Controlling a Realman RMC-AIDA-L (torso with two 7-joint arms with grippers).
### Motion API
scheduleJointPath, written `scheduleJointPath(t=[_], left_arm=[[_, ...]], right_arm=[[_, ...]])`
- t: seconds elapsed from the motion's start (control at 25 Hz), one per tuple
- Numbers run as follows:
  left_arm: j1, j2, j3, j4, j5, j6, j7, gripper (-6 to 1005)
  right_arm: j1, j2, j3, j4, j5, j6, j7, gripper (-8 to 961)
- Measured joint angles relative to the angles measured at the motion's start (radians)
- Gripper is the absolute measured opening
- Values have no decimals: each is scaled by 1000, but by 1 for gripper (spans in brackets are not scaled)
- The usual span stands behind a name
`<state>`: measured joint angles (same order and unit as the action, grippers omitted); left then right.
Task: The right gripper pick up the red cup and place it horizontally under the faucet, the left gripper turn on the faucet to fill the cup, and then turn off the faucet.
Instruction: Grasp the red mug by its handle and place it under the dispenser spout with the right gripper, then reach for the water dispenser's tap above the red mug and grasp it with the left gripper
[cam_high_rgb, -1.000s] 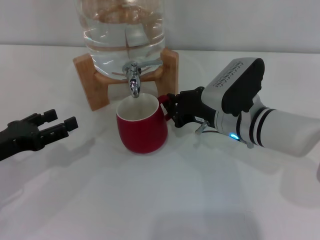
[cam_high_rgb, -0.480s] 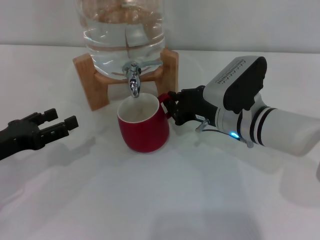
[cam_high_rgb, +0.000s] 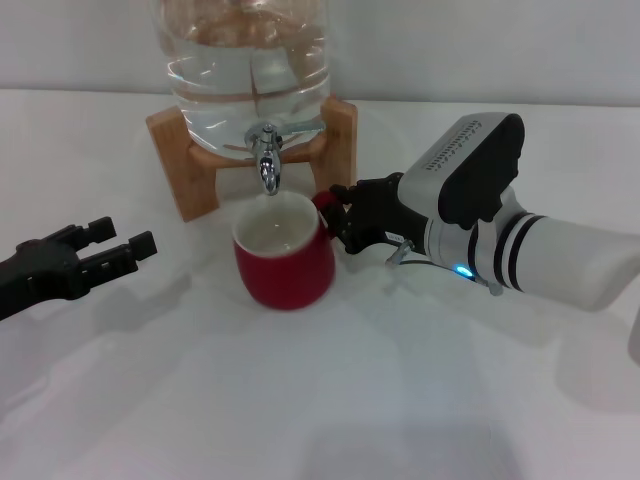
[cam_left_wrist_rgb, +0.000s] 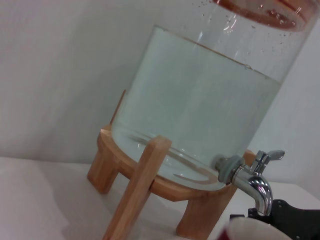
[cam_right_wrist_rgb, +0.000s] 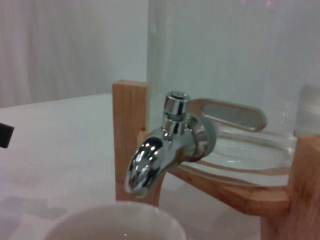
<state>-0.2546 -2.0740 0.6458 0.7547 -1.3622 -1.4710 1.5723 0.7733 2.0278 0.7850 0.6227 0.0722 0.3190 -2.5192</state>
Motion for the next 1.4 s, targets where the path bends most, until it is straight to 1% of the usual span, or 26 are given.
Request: scheduleJointPath(t=[0.24, 0.56, 0.84, 0.96, 1.16, 1.28, 1.36, 1.4], left_arm=[[1, 0, 0, 0, 1, 1, 0, 887], [3, 0, 0, 0, 1, 2, 0, 887], [-1, 0, 0, 0, 3, 2, 0, 887], [1, 1, 0, 0, 3, 2, -2, 887], [6, 5, -14, 1, 5, 0, -6, 887], [6, 6, -15, 2, 7, 1, -6, 887], [6, 7, -15, 2, 7, 0, -6, 887], [6, 7, -15, 2, 7, 0, -6, 887]], right_arm=[[-3, 0, -3, -2, 0, 7, -1, 212], [-5, 0, -5, -12, 0, 23, -1, 279], [-10, 0, -4, -12, -7, 17, 3, 284], [-17, -4, -5, -6, -9, 14, 10, 287], [-50, -18, -5, 37, -10, 14, 12, 291], [-92, -32, 2, 88, -26, 12, 16, 293], [-126, -52, 6, 129, -45, 12, 25, 294], [-145, -67, 6, 161, -54, 12, 33, 295]])
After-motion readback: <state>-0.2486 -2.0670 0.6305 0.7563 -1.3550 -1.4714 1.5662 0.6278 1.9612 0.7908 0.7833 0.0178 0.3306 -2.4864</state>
